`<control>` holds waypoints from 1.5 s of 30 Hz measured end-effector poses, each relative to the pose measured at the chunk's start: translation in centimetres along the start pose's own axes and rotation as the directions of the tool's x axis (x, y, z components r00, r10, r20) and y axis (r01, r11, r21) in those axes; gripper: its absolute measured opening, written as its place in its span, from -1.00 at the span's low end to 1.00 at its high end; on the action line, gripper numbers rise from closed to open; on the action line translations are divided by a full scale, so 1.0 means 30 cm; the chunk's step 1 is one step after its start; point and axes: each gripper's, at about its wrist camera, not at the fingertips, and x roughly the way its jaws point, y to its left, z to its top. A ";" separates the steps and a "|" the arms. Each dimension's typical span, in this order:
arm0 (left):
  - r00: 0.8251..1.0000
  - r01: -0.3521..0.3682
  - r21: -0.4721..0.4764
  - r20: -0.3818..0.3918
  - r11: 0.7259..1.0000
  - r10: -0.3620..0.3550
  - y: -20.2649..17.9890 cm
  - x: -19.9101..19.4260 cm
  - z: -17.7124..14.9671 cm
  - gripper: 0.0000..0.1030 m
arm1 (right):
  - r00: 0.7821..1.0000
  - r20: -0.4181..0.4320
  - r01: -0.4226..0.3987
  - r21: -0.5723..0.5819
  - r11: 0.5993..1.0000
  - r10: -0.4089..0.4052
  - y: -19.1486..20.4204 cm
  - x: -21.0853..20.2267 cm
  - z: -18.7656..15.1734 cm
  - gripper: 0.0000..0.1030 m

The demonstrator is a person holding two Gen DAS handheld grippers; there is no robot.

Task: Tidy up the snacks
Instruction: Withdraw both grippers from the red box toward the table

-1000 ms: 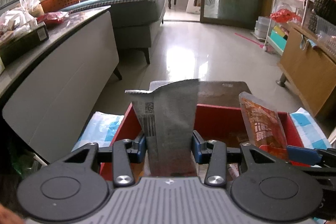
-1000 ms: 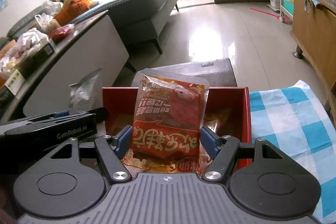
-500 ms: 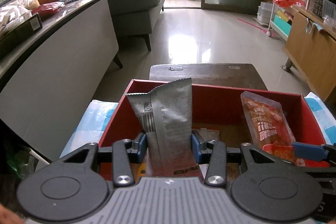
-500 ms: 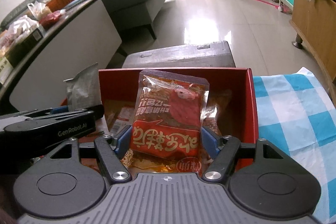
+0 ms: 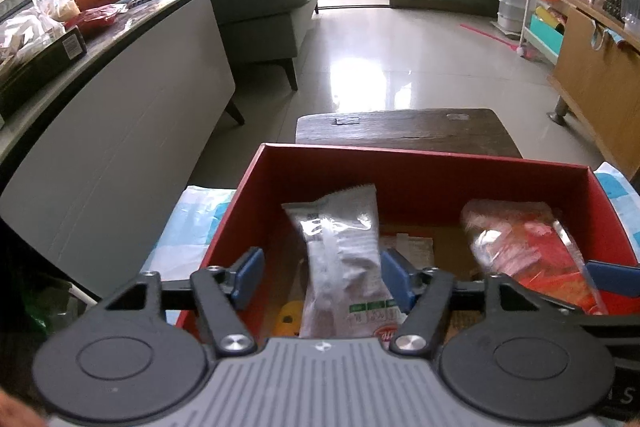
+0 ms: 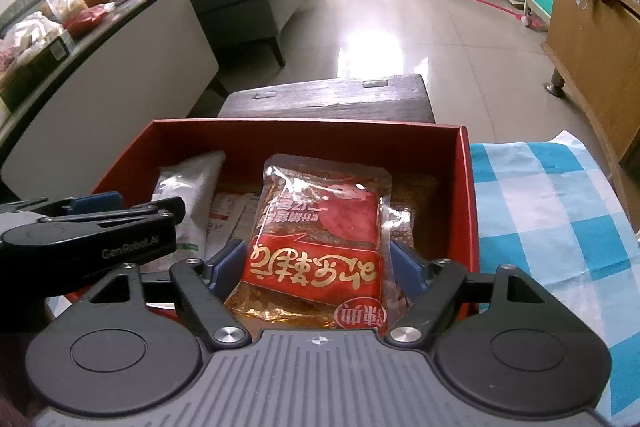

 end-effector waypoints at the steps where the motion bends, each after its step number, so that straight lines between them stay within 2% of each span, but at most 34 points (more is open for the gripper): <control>1: 1.000 0.000 0.001 -0.001 1.000 0.000 0.002 -0.001 -0.001 0.21 | 1.000 0.001 0.000 -0.001 1.000 0.000 0.000 -0.003 0.000 0.64; 7: 1.000 -0.011 0.010 0.009 1.000 0.011 0.008 -0.017 -0.003 0.32 | 1.000 0.010 0.011 -0.019 1.000 -0.011 0.012 -0.021 -0.002 0.64; 33: 0.998 0.041 -0.045 0.059 0.998 -0.038 0.053 -0.189 -0.017 0.41 | 0.998 0.065 -0.013 -0.033 0.999 0.015 0.040 -0.161 -0.023 0.70; 45: 0.996 0.062 -0.030 0.064 0.998 -0.060 0.060 -0.260 -0.068 0.42 | 0.998 0.053 -0.036 -0.058 0.998 0.039 0.077 -0.205 -0.069 0.72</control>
